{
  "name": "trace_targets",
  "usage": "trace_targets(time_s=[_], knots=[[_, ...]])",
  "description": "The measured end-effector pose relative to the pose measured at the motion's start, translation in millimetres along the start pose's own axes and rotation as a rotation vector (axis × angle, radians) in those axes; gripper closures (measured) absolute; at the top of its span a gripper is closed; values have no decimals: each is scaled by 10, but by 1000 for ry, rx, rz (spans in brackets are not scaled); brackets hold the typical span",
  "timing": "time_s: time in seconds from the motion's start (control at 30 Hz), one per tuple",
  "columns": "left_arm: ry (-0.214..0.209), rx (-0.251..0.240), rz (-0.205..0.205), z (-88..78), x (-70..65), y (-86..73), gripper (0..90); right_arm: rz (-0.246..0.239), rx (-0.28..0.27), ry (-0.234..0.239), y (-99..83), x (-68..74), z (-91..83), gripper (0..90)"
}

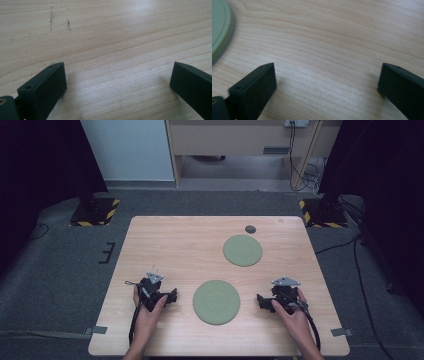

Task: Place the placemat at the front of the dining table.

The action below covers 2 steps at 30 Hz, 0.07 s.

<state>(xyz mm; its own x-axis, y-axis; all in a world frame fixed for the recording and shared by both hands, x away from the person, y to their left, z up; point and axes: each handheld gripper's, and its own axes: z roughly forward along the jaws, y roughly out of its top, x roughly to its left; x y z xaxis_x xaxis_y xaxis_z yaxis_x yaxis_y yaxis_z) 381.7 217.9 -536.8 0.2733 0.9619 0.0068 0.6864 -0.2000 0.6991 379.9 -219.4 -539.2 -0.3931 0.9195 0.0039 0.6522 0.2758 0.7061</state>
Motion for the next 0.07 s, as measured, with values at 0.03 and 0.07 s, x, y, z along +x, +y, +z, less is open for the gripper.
trace_targets(time_s=[0.03, 0.07], knots=[[0, 0, -1, 0, 0, 0, 0, 7, -1, -9, -2, -8, 1, 3], [0, 0, -1, 0, 0, 0, 0, 10, -1, -12, -2, -9, 1, 3]])
